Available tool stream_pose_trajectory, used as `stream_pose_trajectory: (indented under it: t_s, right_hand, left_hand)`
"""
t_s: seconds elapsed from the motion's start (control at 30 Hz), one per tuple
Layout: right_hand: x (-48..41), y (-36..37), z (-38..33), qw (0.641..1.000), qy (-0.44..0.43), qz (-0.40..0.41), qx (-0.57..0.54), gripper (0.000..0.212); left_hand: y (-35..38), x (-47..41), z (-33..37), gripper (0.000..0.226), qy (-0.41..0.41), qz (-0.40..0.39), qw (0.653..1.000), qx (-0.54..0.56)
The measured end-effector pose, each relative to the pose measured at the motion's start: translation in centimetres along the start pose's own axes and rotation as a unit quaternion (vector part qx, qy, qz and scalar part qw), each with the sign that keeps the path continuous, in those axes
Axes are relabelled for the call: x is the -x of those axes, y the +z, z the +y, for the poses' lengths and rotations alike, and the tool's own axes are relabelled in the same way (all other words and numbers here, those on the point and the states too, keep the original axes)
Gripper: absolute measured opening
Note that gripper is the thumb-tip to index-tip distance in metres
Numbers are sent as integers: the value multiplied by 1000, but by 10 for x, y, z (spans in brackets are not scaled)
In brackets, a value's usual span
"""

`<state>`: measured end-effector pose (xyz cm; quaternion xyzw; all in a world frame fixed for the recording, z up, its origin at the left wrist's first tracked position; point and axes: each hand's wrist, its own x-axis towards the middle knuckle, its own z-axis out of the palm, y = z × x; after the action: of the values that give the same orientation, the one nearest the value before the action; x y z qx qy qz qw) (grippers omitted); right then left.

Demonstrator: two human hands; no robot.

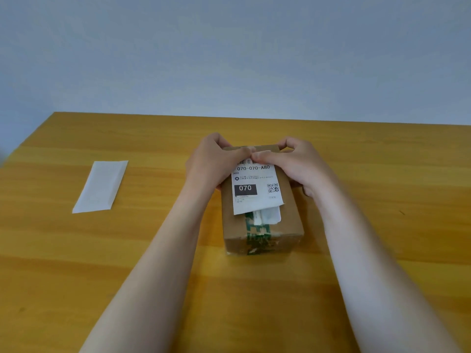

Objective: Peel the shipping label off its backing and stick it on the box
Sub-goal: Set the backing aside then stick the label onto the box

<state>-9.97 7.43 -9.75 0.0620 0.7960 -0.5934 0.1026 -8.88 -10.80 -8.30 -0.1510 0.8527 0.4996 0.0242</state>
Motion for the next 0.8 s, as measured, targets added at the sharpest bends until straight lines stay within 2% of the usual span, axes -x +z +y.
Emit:
stream_pose_trajectory:
  t_s: [0.1, 0.17, 0.27, 0.33, 0.37, 0.43, 0.5, 0.57, 0.67, 0.8]
  right_hand:
    - [3, 2, 1, 1000, -10, 7, -2, 48]
    - [5, 1, -2, 1000, -15, 2, -6, 41]
    - [9, -5, -9, 999, -16, -42, -21, 32]
    - [10, -8, -13, 996, -22, -90, -3, 48]
    - [10, -10, -14, 993, -19, -112, 7, 64]
    - [10, -16, -13, 989, -1, -146, 20, 110]
    - [8, -25, -10, 985, -1, -171, 35, 134]
    - [8, -31, -9, 980, -4, -191, 53, 141]
    - [8, -33, -7, 978, -4, -198, 66, 143]
    - [8, -29, -7, 981, -14, -178, 71, 134]
  left_hand:
    - [1, 0, -4, 43, 12, 16, 1000, -15]
    - [1, 0, -5, 42, 15, 21, 999, -28]
    - [-2, 3, 0, 37, -2, -9, 1000, 5]
    - [-7, 5, 4, 40, -5, -36, 999, 24]
    - [-10, 6, 6, 47, 3, -53, 999, 12]
    - [-15, 9, 9, 66, 24, -92, 995, -25]
    - [-16, 10, 10, 86, 42, -128, 990, -50]
    - [-13, 11, 11, 97, 54, -154, 984, -67]
    - [-10, 12, 11, 101, 65, -166, 981, -74]
    - [-10, 12, 11, 89, 66, -164, 981, -80]
